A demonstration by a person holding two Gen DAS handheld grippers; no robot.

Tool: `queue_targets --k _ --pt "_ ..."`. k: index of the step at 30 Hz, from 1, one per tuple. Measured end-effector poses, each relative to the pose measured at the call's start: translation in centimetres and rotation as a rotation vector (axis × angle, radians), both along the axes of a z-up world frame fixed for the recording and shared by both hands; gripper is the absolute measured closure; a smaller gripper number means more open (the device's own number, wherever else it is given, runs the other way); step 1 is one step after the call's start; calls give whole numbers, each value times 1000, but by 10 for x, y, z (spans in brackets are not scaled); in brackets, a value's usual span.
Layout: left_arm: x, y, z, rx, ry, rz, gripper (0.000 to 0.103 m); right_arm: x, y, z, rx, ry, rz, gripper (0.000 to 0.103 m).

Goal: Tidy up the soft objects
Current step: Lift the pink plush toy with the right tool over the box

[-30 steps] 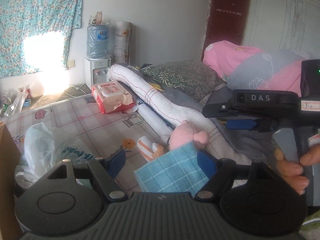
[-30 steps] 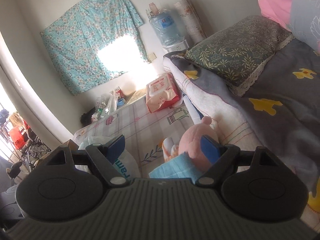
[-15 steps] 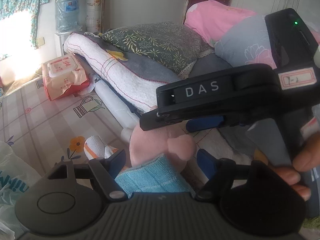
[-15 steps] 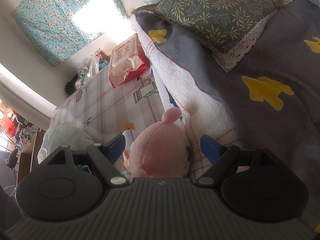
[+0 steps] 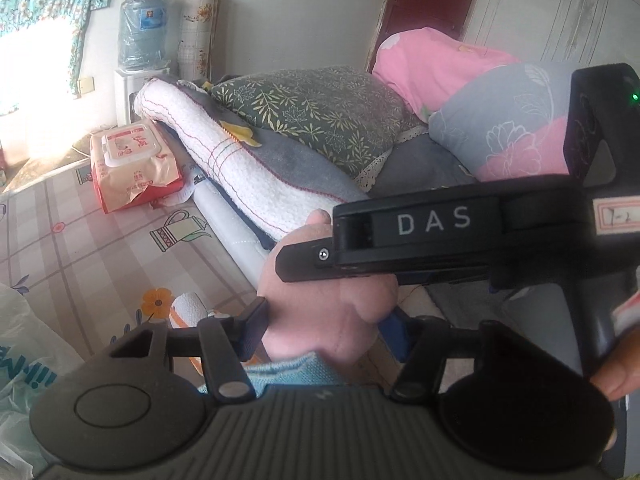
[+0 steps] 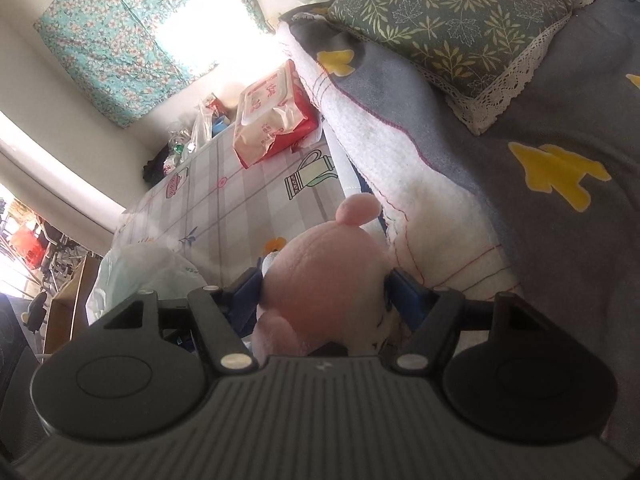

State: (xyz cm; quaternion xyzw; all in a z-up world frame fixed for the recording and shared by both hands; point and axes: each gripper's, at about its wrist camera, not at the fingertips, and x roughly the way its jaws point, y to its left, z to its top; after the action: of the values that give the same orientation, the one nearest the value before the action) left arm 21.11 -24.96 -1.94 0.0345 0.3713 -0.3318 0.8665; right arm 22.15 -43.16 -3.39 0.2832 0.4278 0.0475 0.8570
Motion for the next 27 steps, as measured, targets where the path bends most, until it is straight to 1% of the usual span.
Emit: queue_targets --k 7,10,13,16,21,24,27 --pt "-36 23 62 -94 -164 11 42 -35 10 74 -36 -192 -9 33" --pt "-53 40 85 -138 -213 24 42 -51 17 99 -27 -253 0 33" --pt "-70 61 103 -164 -252 41 42 -68 30 123 -11 -309 26 32" --pt "-87 83 117 -163 -284 69 42 -80 48 140 9 -345 64 32" --pt "-115 129 135 -135 -332 134 42 -95 92 159 70 -377 159 30" --pt "-129 159 143 -105 -351 183 42 -99 125 167 126 -383 230 29" --pt "-141 191 146 -75 -351 250 42 -99 159 169 181 -369 304 28"
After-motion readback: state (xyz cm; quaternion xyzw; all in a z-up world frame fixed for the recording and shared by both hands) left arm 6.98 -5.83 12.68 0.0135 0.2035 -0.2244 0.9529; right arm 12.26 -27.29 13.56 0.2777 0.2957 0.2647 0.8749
